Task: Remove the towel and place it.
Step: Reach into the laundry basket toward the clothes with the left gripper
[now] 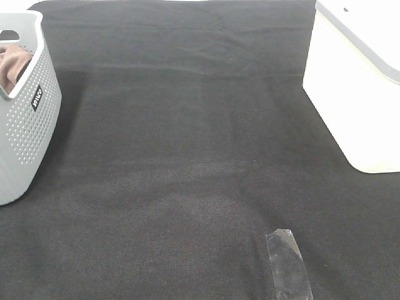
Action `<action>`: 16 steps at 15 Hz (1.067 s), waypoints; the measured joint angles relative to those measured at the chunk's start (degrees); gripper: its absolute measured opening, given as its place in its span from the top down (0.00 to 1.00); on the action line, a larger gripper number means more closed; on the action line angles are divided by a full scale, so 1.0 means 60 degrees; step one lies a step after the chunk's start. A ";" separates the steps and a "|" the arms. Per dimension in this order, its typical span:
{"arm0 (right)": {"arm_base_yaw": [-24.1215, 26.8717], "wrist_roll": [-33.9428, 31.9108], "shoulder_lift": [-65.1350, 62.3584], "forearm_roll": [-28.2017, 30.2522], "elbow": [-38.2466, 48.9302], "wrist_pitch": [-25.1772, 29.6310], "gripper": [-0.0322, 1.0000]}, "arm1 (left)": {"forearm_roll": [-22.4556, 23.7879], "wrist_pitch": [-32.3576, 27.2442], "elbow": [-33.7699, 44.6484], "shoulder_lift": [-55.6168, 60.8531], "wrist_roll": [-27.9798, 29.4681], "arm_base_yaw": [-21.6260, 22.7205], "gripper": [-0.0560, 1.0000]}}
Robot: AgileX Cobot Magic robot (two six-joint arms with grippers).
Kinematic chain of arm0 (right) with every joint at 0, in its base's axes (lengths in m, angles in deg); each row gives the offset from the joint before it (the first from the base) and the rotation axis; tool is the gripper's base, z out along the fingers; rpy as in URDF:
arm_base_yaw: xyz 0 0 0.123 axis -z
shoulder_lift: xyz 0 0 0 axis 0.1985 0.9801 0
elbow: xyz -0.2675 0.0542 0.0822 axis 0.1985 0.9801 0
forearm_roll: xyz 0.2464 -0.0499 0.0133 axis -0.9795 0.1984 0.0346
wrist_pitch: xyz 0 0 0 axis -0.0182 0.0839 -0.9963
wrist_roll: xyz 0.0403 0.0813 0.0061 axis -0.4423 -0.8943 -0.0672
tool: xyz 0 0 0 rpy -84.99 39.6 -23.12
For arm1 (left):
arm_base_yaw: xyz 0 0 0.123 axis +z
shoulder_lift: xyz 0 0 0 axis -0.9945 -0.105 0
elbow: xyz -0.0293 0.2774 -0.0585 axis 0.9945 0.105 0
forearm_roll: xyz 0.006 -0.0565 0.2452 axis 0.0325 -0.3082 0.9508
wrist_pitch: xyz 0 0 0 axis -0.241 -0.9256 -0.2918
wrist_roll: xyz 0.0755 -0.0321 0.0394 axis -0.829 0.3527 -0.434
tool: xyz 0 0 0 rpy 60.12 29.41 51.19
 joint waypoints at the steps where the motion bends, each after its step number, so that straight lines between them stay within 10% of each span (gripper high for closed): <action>1: 0.0000 0.0000 0.0000 0.0000 0.0000 0.0000 0.22 | 0.0115 -0.0258 -0.0411 -0.0458 -0.0831 0.0000 0.02; 7: 0.0000 0.0000 0.0000 0.0000 0.0000 0.0000 0.22 | 0.1327 -0.0888 -0.4144 -0.6026 -0.6016 0.0000 0.02; 16: 0.0000 0.0000 0.0000 0.0000 0.0000 0.0000 0.22 | 0.5376 0.0353 -0.7305 -1.2997 -0.7057 0.0525 0.02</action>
